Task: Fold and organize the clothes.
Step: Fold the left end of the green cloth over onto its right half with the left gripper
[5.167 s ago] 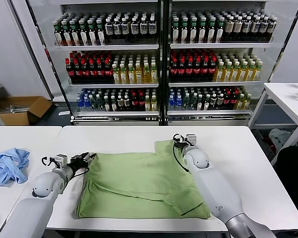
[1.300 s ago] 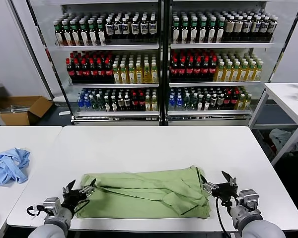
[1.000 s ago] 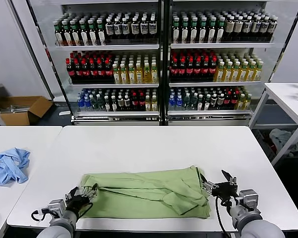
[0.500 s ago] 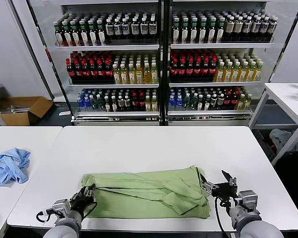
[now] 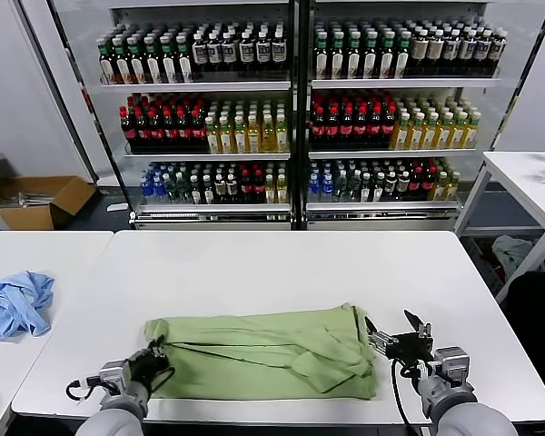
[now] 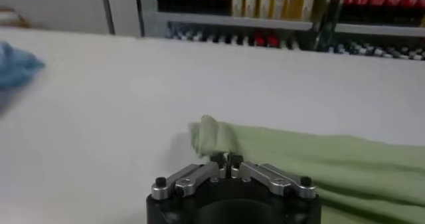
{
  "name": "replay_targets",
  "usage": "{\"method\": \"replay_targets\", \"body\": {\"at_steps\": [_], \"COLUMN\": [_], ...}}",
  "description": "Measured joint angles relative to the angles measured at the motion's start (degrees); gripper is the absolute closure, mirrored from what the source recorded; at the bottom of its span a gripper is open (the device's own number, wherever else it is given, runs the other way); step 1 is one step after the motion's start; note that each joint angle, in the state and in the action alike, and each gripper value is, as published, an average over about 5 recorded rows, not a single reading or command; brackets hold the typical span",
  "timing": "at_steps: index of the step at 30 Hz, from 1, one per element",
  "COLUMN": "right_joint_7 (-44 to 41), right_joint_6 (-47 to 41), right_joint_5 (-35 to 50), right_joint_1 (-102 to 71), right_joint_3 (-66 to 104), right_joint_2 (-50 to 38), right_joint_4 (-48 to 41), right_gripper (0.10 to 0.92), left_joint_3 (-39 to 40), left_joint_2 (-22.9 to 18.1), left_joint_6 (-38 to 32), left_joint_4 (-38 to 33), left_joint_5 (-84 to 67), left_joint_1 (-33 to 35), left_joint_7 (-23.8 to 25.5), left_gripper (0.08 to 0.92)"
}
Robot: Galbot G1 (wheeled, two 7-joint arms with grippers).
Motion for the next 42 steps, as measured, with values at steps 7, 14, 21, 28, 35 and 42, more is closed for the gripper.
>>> {"method": "replay_targets", "body": {"at_steps": [7,14,21,28,35,42], "right_joint_7": [-0.2,-0.4,-0.5,-0.7,-0.7,-0.7], "right_joint_6": [0.0,0.0,0.0,0.0,0.0,0.0], "right_joint_5": [0.0,-0.4,-1.2,-1.5,-1.9,-2.2], "right_joint_1": [1.0,1.5,1.2,0.4,-0.2,-0.1], "right_joint_3": [-0.1,-0.4,-0.3,0.7,1.2,1.3], "right_joint_2": [-0.4,-0.3,0.1,-0.5,-0.4,-0.3], "right_joint_4": [-0.5,-0.6,-0.6,0.0,0.2,0.2], "right_gripper": [0.203,0.202,0.203,0.203,0.202,0.203], "left_joint_3": [-9.1,-16.8,-13.1,-2.8,4.5,9.1], "left_joint_2": [3.5,6.1,3.9,-1.8,-5.9,-8.6], "left_joint_6": [2.2,3.8,4.4,4.2,3.6,3.2], "left_joint_4": [-1.1,-1.3,-6.0,-8.4,-7.5,-6.0], "left_joint_5": [5.4,8.0,3.2,-3.5,-7.4,-9.2], "left_joint_1": [2.2,3.0,2.4,-0.2,-3.6,-5.5], "left_joint_7": [2.4,5.0,6.5,8.0,7.7,6.6], "left_gripper": [0.907,0.907,0.907,0.907,0.907,0.907]}}
